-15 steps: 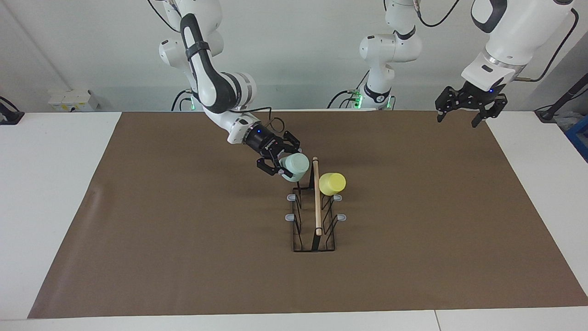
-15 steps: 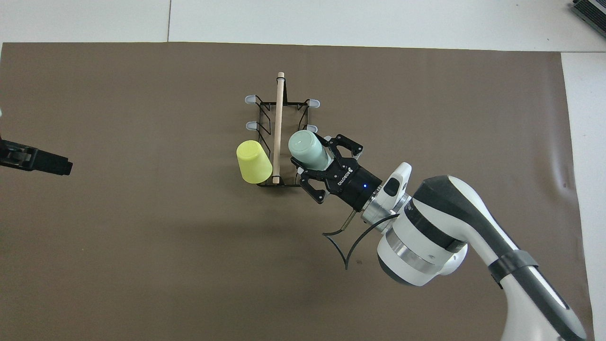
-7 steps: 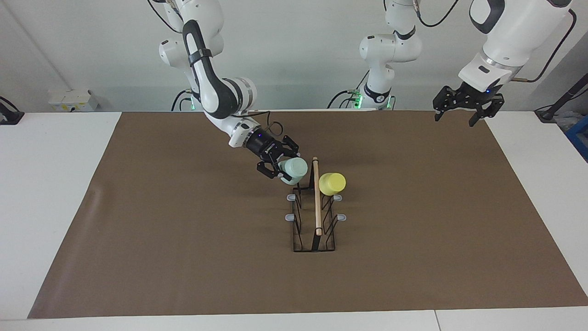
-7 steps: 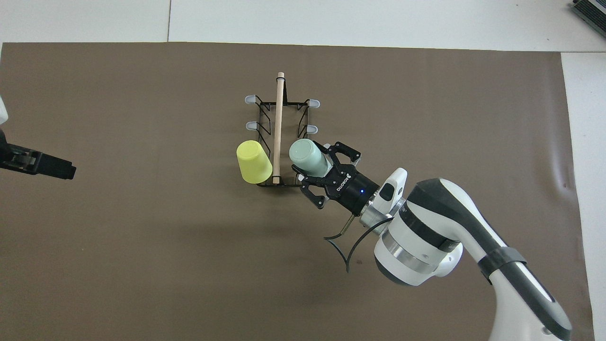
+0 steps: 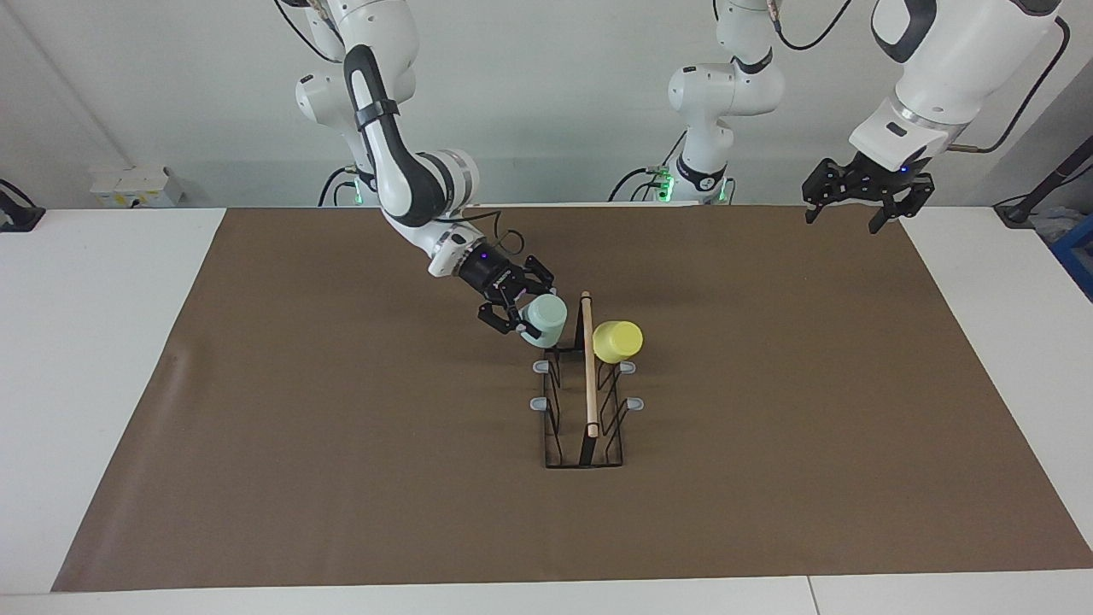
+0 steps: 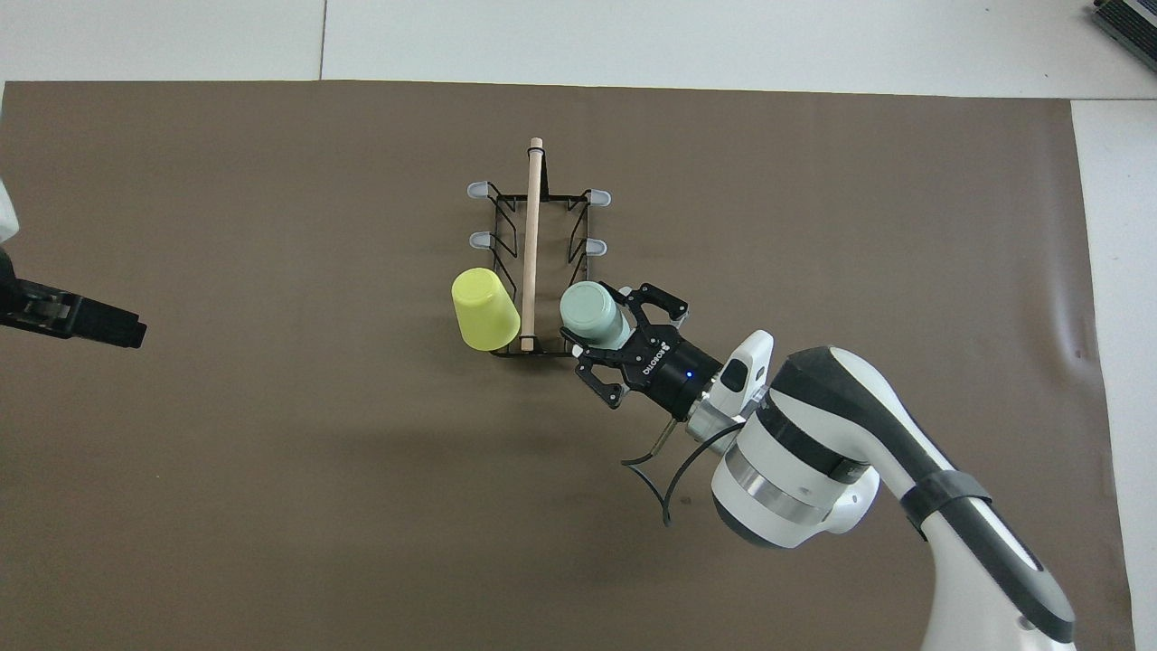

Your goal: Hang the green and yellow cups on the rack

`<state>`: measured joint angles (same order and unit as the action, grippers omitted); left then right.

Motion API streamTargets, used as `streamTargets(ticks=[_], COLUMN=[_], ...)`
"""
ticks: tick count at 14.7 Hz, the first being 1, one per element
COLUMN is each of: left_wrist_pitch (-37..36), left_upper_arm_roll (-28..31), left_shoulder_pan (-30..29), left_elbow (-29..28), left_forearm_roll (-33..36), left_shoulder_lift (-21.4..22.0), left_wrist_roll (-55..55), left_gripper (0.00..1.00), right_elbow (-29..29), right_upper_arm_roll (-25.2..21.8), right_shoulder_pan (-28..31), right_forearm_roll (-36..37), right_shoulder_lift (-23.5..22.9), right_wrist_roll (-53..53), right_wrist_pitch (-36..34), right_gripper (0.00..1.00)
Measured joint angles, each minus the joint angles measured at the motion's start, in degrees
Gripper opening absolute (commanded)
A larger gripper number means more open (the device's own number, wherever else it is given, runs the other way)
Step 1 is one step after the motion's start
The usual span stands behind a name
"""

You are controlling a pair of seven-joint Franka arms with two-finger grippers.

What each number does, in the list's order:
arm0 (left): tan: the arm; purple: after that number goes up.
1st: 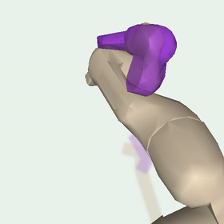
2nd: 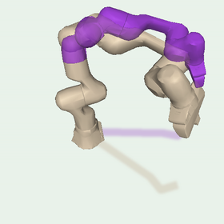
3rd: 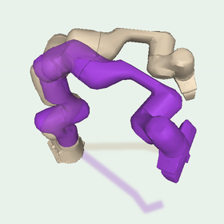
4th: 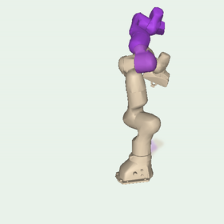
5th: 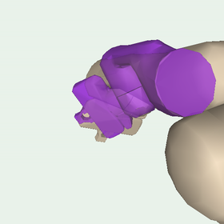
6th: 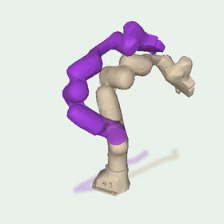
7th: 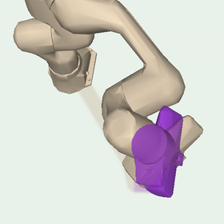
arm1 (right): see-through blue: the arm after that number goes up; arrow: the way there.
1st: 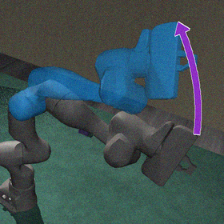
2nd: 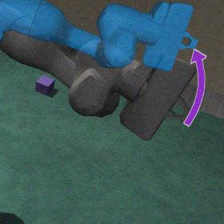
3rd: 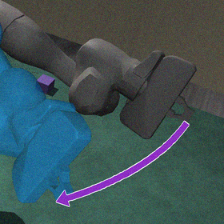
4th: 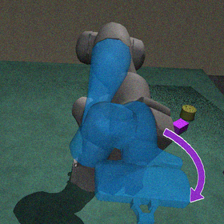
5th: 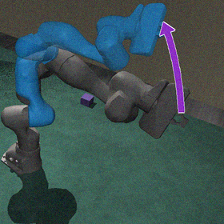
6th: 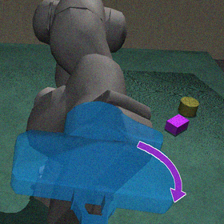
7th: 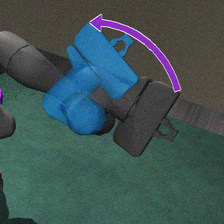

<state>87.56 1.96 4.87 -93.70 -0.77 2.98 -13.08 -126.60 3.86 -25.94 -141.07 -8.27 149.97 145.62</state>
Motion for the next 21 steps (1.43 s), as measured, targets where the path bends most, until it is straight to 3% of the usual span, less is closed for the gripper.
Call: streamTargets(ticks=[7, 13, 17, 21], left_wrist_pitch=[-0.38, -0.38, -0.38, -0.38], left_upper_arm_roll=[-0.05, -0.04, -0.04, 0.06], left_shoulder_pan=[0.01, 0.00, 0.01, -0.04], left_elbow=[0.00, 0.00, 0.00, 0.00], left_forearm_roll=[0.00, 0.00, 0.00, 0.00], left_shoulder_lift=[0.00, 0.01, 0.01, 0.01], left_wrist_roll=[0.10, 0.15, 0.17, 0.25], left_gripper=[1.00, 1.00, 1.00, 1.00], right_elbow=[0.38, 1.16, 1.11, 1.11], right_upper_arm_roll=[-0.03, 0.59, 0.16, -0.12], right_shoulder_pan=[0.02, -1.05, 0.44, 5.61], right_forearm_roll=[-0.67, 0.11, 10.75, 23.39], right_shoulder_lift=[1.10, 8.77, 9.60, 9.03], right_wrist_roll=[0.11, 0.19, 0.22, 0.23], right_wrist_pitch=[1.62, 19.62, 21.34, 21.08], right_gripper=[1.00, 1.00, 1.00, 1.00])
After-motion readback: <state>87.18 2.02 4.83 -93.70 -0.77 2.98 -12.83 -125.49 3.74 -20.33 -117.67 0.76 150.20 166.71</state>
